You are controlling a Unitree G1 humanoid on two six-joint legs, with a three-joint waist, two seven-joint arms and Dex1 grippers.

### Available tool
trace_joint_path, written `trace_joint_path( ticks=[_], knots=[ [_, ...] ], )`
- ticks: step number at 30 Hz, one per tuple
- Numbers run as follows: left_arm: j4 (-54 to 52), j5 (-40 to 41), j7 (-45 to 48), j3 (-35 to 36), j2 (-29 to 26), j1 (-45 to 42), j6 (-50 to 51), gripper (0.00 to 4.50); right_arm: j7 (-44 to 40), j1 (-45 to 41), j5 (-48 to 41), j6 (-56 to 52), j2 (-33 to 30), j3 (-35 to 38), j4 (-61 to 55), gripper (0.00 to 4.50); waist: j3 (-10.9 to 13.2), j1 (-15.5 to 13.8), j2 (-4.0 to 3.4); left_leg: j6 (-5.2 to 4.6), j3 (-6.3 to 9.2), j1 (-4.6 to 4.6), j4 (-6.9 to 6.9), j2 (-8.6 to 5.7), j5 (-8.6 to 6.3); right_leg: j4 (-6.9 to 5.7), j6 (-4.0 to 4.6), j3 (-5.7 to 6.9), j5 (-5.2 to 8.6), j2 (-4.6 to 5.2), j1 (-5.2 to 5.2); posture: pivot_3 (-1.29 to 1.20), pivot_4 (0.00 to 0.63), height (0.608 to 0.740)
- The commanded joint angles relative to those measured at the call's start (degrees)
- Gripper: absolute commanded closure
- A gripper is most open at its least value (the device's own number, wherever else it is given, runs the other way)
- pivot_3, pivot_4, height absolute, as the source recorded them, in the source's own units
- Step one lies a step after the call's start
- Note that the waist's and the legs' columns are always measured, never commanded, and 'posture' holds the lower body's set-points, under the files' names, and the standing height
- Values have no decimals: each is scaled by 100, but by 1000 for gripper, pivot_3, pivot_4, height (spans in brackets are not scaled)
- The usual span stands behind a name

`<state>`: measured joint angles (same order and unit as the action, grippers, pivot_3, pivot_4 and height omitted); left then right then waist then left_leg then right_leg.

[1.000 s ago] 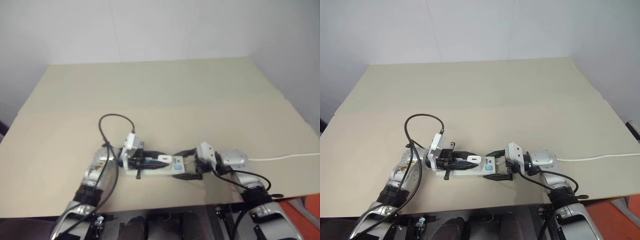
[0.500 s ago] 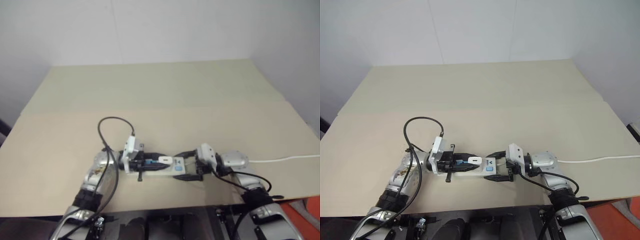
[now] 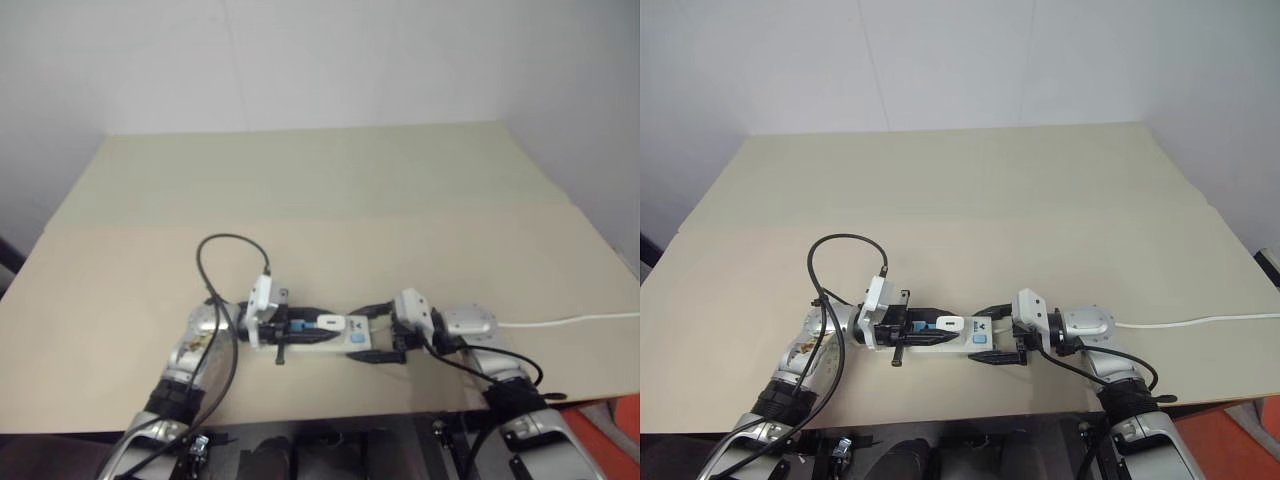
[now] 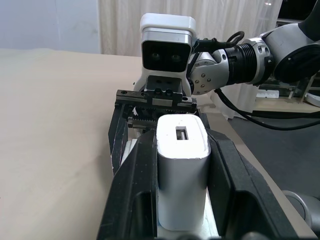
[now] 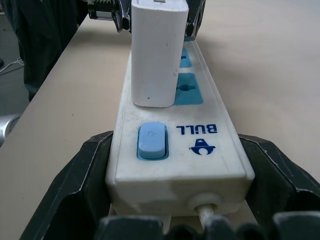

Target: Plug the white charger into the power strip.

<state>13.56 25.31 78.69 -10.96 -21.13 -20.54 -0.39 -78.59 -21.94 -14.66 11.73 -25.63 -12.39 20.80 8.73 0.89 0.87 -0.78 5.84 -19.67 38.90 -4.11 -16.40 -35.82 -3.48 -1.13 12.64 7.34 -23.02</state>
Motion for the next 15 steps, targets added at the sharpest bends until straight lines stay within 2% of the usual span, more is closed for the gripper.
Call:
trace_joint_path(
  ticks=[1,6,11,15],
  knots=[
    [473,-276,-228,14,-171,122,391,3155,-127,98,52,-61,-43,-126,-132,1065,-1,0,0,0,0,0,0,0,0,0,0,0,0,0,1,0,150,740],
    [482,-304,-315,170,-27,185,-81,1575,-133,96,35,-112,-39,-127,-127,1065,-24,12,-39,-1,-3,2,-5,-1,-1,4,-1,-3,1,0,0,0,150,740],
    [415,-183,-86,213,-55,159,-80,11,-139,87,37,-130,-33,-130,-124,1065,-29,11,-46,-1,-4,2,-9,-1,-1,6,0,-3,2,0,0,0,150,740],
    [156,-64,247,179,-240,185,125,11,-141,84,41,-132,-32,-134,-124,1065,-29,25,-46,-2,-4,1,-11,-1,-1,6,-1,-3,3,0,-2,0,150,740]
  ],
)
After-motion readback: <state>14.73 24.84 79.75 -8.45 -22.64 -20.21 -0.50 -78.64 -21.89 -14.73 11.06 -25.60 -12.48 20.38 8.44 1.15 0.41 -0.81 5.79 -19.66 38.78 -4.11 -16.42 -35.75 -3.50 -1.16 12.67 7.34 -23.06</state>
